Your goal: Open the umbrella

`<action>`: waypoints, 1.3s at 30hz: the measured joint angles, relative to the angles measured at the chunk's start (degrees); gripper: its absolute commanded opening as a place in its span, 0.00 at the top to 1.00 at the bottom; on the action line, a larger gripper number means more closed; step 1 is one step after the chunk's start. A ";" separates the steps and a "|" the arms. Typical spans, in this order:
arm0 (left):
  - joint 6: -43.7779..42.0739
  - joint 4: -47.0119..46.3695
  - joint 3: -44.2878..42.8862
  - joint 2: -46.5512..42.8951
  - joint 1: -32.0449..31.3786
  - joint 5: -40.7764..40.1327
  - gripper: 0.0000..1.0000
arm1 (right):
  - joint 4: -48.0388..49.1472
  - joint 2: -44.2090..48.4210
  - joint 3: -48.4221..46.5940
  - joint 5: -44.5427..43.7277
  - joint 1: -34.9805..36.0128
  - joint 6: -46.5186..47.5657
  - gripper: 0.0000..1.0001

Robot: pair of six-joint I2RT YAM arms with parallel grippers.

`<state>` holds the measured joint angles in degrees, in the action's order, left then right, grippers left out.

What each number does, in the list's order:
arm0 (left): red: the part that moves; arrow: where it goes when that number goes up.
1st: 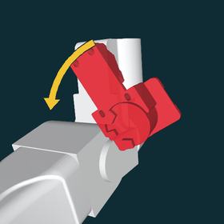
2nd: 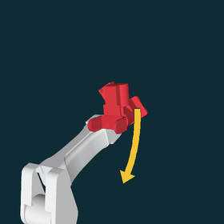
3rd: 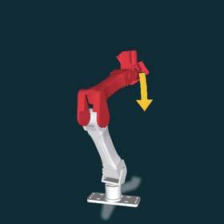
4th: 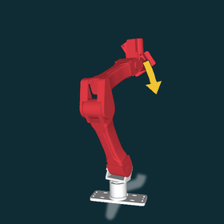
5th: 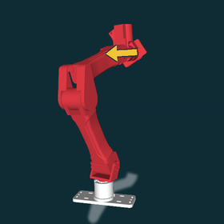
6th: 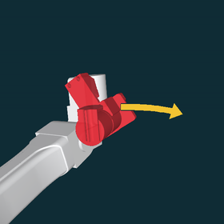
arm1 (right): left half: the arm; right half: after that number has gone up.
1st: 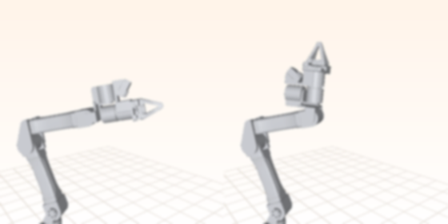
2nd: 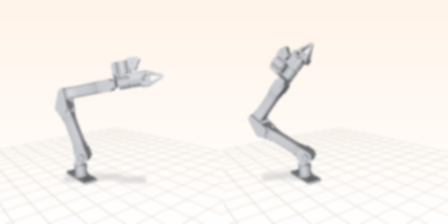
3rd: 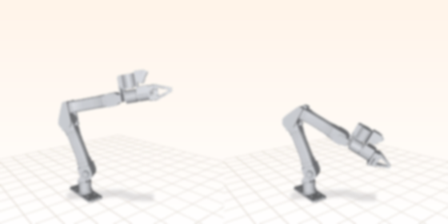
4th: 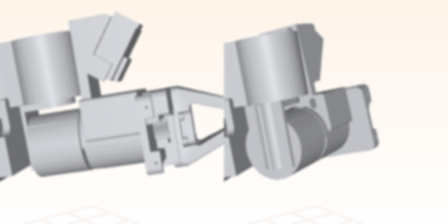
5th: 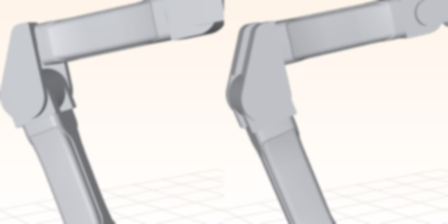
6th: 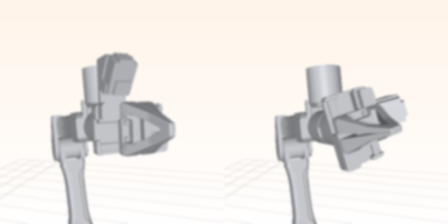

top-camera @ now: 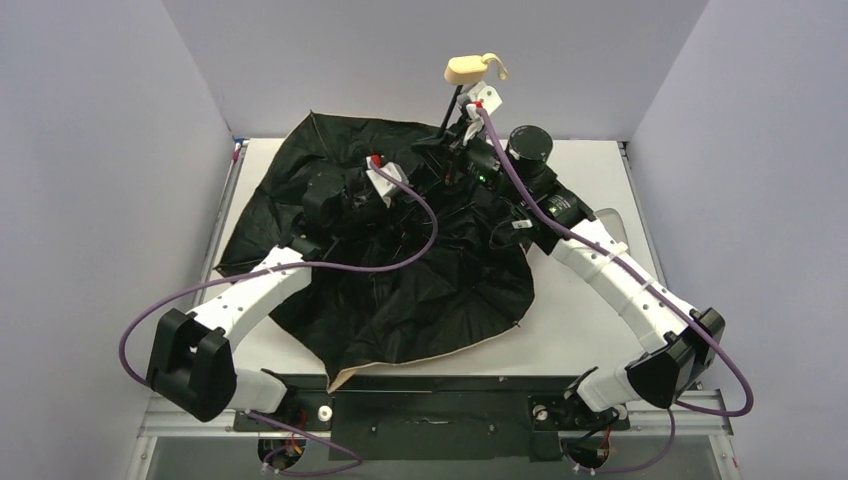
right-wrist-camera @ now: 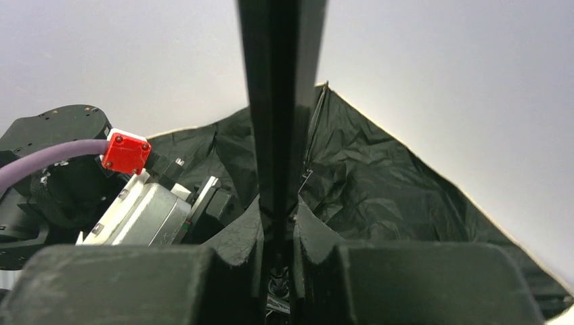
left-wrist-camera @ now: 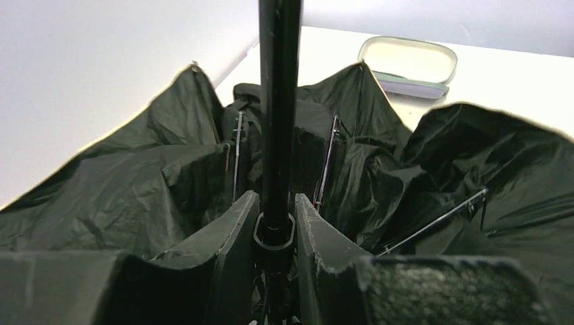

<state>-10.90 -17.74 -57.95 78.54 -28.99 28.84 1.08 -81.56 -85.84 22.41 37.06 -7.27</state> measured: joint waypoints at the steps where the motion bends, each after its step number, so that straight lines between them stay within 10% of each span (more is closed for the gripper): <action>1: -0.13 -0.50 0.61 0.00 0.24 0.76 0.80 | -0.44 -0.09 0.00 0.00 -0.02 -0.35 1.00; 14: -1.77 -4.59 3.06 3.69 4.46 5.14 0.70 | -2.03 -3.89 -4.92 0.57 -2.25 -3.93 1.00; 23: 0.94 1.95 -2.08 5.16 6.82 4.28 0.01 | -1.01 -4.52 -4.92 2.10 -3.02 -2.45 1.00; 39: 11.02 19.19 -13.44 -17.07 18.78 1.88 0.03 | 2.49 -3.76 -2.86 -1.01 -6.62 4.85 1.00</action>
<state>0.12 1.45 -71.40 61.47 -10.22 30.72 3.57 -85.32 -88.71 21.41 30.44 -2.42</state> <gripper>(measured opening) 0.973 0.073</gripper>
